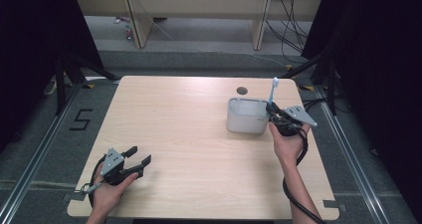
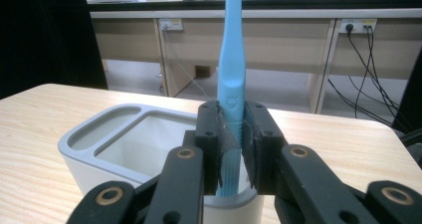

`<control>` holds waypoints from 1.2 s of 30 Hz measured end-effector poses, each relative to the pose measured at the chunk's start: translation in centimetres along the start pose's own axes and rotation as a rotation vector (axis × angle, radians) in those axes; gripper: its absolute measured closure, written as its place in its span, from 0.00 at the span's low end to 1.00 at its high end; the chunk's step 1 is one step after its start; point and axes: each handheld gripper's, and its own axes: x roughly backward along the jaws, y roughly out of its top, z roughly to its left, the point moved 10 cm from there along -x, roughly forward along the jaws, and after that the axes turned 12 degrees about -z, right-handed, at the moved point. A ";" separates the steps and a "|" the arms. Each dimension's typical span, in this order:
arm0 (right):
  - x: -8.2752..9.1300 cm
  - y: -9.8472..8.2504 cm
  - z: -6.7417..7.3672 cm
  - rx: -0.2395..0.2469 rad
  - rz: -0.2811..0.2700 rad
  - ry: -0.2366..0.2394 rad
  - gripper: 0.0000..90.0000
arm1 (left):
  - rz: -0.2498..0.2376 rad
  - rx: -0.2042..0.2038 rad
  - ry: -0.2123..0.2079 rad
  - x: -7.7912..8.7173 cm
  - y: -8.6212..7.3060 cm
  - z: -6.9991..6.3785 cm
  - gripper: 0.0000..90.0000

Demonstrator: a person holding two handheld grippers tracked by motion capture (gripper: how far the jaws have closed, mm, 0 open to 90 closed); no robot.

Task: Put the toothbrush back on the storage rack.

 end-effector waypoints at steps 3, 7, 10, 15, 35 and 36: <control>0.2 -0.3 0.0 0.005 0.017 -0.001 0.87 | 0.000 0.000 0.000 0.0 0.0 0.0 0.37; 0.2 -0.4 0.0 0.009 0.021 0.000 0.87 | -0.001 0.001 0.000 0.0 0.0 0.0 0.37; 0.2 -0.6 0.2 -0.023 0.032 -0.007 0.87 | 0.000 0.001 0.000 0.0 0.0 0.0 0.37; 0.3 -0.9 0.0 0.013 0.039 0.002 0.87 | -0.001 0.002 0.001 0.0 0.0 0.0 0.37; 0.7 -1.7 0.3 0.031 0.078 0.012 0.72 | 0.001 0.000 0.000 0.0 0.0 0.0 0.37; 0.7 -1.7 0.2 0.039 0.073 0.001 0.70 | 0.001 -0.001 0.000 0.0 0.0 0.0 0.37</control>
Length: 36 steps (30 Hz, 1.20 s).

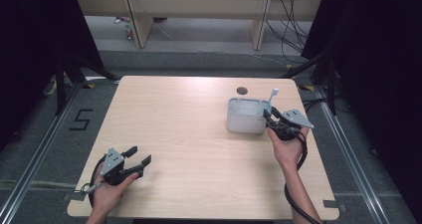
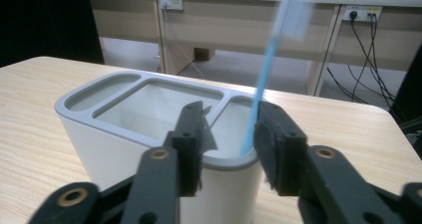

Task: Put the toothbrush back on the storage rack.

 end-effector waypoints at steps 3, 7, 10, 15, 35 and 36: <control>0.2 0.1 0.0 -0.005 0.000 -0.002 0.64 | -0.010 0.003 -0.006 -0.1 0.0 0.0 0.37; 0.8 0.0 0.3 -0.014 0.022 -0.006 0.61 | -0.008 0.003 -0.005 -0.1 0.0 -0.1 0.37; 1.2 0.1 0.4 -0.004 0.023 0.001 0.59 | -0.009 0.003 -0.006 -0.1 0.0 0.0 0.37; 2.4 0.1 0.7 -0.009 0.037 0.014 0.57 | -0.009 0.002 -0.005 -0.1 0.0 0.0 0.38; 8.1 -3.6 1.8 -0.043 0.093 0.047 0.56 | -0.010 0.006 -0.001 -0.1 0.0 0.1 0.38; 8.5 -4.1 1.9 -0.055 0.101 0.048 0.56 | -0.011 0.008 0.000 -0.1 0.0 0.1 0.38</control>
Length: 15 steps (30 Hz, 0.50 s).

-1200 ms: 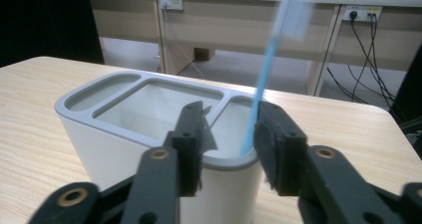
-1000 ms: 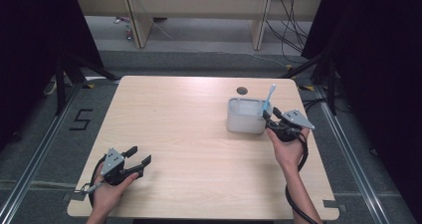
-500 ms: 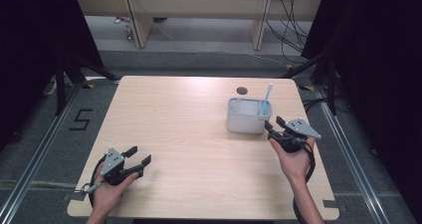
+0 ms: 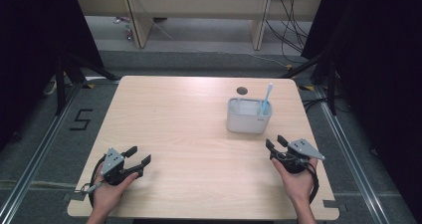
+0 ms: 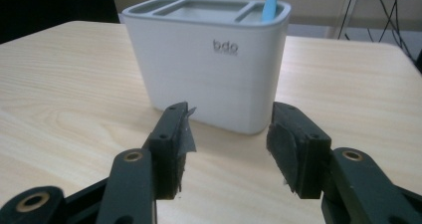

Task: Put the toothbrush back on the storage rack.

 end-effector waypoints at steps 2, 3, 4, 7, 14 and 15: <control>0.6 -0.9 0.4 -0.030 -0.011 -0.003 0.57 | 0.001 -0.005 -0.003 0.0 0.0 0.0 0.38; 0.6 -1.2 0.5 -0.021 0.004 0.012 0.57 | 0.000 -0.004 -0.003 0.0 0.0 0.0 0.38; 0.8 -1.3 0.6 -0.042 0.013 -0.001 0.57 | 0.007 -0.003 0.000 0.1 0.0 0.0 0.38; 0.9 -1.3 0.1 -0.005 -0.004 -0.001 0.57 | 0.001 0.002 -0.002 0.2 0.0 0.0 0.37; 0.8 -1.8 0.5 -0.045 0.006 -0.007 0.57 | -0.015 0.017 -0.003 0.1 0.1 0.1 0.37; 0.8 -1.7 0.5 -0.049 0.003 -0.005 0.57 | -0.015 0.017 -0.003 0.1 0.1 0.1 0.37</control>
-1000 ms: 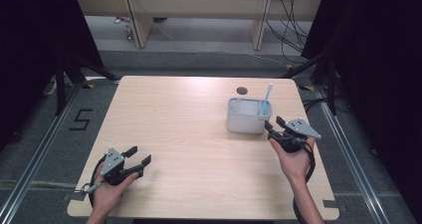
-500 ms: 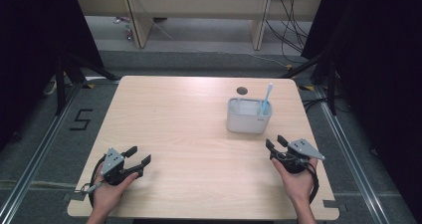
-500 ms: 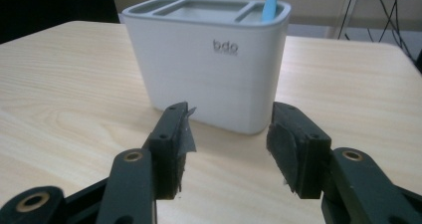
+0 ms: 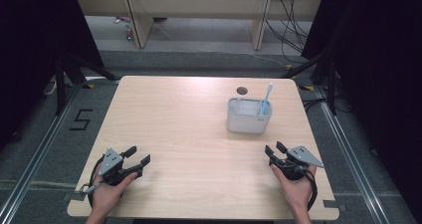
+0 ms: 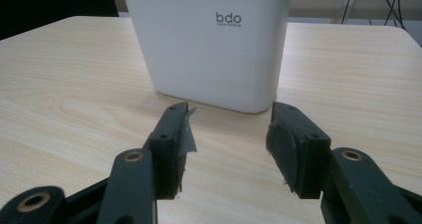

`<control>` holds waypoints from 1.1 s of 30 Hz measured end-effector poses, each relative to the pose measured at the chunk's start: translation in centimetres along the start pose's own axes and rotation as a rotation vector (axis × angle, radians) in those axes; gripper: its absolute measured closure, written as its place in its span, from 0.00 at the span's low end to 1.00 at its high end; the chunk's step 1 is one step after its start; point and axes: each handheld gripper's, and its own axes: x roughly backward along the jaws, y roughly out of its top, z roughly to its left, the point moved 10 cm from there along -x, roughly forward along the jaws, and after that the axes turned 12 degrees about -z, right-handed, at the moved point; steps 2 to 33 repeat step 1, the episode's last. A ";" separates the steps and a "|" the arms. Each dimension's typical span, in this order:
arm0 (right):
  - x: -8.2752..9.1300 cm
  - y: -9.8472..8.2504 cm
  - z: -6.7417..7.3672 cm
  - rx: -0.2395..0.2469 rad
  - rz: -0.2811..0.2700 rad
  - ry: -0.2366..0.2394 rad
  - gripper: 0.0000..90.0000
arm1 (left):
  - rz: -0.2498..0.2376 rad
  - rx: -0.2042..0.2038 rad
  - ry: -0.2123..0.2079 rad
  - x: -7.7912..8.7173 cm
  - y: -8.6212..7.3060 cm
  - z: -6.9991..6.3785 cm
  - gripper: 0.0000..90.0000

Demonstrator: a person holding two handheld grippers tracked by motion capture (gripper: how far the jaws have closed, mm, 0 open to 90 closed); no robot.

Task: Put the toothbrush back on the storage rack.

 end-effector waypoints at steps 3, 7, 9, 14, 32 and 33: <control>0.0 0.0 0.0 0.000 0.000 0.000 0.57 | 0.002 0.000 0.002 0.0 0.0 0.0 0.37; 0.0 0.0 0.0 0.000 0.000 0.000 0.57 | 0.002 0.000 0.002 0.0 0.0 0.0 0.37; 0.0 0.0 0.0 0.000 0.000 0.000 0.57 | 0.002 0.000 0.002 0.0 0.0 0.0 0.37; 0.0 0.0 0.0 0.000 0.000 0.000 0.57 | 0.002 0.000 0.002 0.0 0.0 0.0 0.37; 0.0 0.0 0.0 0.000 0.000 0.000 0.57 | 0.002 0.000 0.002 0.0 0.0 0.0 0.37; 0.0 0.0 0.0 0.000 0.000 0.000 0.57 | 0.002 0.000 0.002 0.0 0.0 0.0 0.37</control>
